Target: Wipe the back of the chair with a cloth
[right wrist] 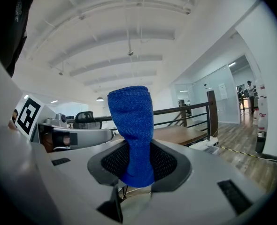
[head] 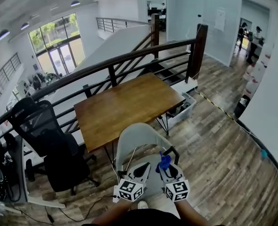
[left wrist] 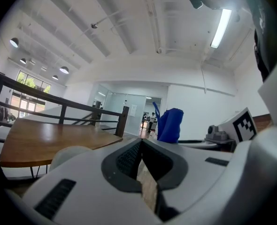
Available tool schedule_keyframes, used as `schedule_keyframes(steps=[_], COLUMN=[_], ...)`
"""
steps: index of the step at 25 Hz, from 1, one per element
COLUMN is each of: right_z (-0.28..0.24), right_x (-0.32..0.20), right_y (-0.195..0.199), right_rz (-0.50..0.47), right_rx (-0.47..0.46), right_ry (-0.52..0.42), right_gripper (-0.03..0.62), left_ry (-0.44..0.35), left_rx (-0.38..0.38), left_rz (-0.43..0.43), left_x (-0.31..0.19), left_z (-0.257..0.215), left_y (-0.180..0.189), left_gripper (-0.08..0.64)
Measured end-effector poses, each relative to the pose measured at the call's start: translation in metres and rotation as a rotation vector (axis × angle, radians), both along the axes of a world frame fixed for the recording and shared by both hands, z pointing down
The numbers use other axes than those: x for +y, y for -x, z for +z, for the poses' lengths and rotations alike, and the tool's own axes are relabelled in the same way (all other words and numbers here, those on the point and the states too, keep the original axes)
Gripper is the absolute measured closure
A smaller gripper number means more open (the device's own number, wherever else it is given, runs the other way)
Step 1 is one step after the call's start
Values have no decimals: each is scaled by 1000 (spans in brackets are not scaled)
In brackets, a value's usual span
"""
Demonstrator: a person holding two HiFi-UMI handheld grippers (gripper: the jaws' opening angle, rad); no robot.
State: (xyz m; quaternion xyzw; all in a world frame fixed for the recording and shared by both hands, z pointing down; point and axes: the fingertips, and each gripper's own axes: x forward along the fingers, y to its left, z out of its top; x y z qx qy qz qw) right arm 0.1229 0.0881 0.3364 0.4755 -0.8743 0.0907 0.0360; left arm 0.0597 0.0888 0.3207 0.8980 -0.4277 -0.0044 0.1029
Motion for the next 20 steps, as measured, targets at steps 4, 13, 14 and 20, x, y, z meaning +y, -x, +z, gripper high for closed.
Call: schedule_keyframes(steps=[4,13,14,20], right_z=[2,2,4,11], right_x=[-10,-26,-29,-58], right_y=[12,19,20,21], right_rz=[-1,-17,-24,-81], right_rx=[9,24,21,11], right_ry=[2,22,26,33], right_gripper=[472,472,472,472], left_ry=[-1,21,28,34], left_rx=[15,41,39,27], left_rz=[11,-25,-33,-89], left_x=[-11,-31,-33,-61], left_z=[2,6,9,15], left_y=[8,22,24,25], left_gripper=[561,561,561,561])
